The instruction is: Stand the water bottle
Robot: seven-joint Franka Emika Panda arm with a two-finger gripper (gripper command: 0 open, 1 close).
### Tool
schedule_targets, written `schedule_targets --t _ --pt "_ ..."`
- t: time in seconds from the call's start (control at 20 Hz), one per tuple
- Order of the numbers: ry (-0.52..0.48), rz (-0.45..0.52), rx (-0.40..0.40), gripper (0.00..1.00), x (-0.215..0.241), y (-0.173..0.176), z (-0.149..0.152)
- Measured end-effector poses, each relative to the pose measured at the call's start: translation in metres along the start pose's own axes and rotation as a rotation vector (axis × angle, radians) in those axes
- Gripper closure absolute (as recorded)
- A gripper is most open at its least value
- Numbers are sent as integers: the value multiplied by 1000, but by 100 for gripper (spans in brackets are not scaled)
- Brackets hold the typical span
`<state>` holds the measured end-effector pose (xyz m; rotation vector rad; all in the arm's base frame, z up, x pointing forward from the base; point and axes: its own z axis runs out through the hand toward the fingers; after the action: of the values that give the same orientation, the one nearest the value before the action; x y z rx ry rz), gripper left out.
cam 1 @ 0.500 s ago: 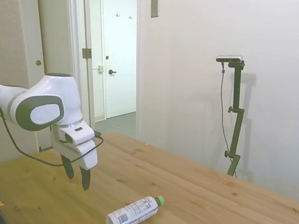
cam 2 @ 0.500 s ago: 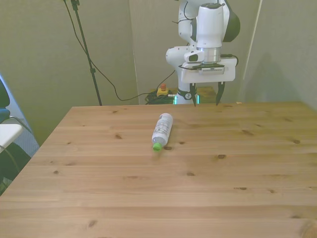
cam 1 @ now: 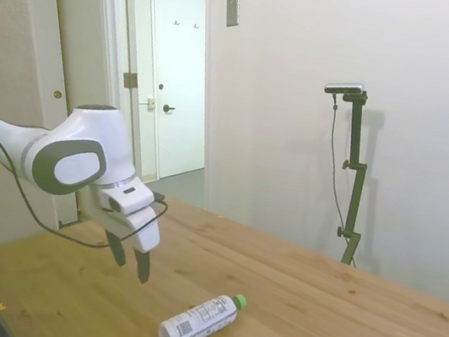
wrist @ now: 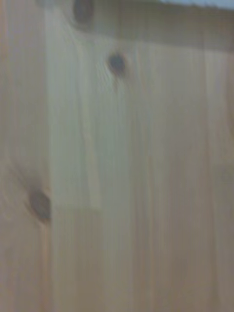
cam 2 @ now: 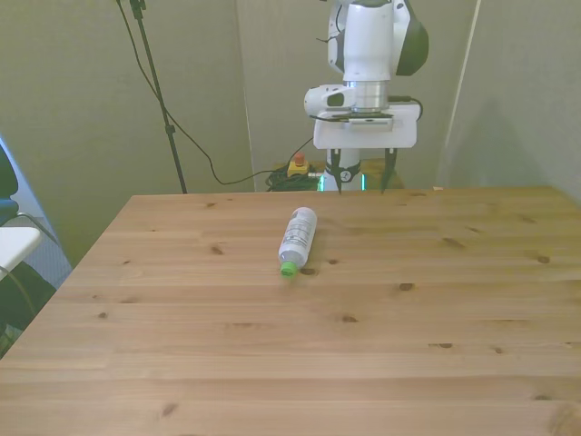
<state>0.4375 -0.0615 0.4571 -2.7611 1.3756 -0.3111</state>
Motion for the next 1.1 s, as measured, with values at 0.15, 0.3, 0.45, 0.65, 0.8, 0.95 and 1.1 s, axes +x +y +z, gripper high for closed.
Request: schedule_targets --t 0.15,0.3,0.45,0.65,0.8,0.95,1.1 --pt "32 41 -8 0 53 1 1" --pt "53 63 -20 0 97 -9 13" --pt "66 55 -38 0 122 -24 35" --pt "50 57 -66 0 141 -34 64" --pt "42 52 -90 0 145 -36 82" --pt "44 43 -112 0 147 -38 97" --pt "36 40 -129 0 147 -40 112"
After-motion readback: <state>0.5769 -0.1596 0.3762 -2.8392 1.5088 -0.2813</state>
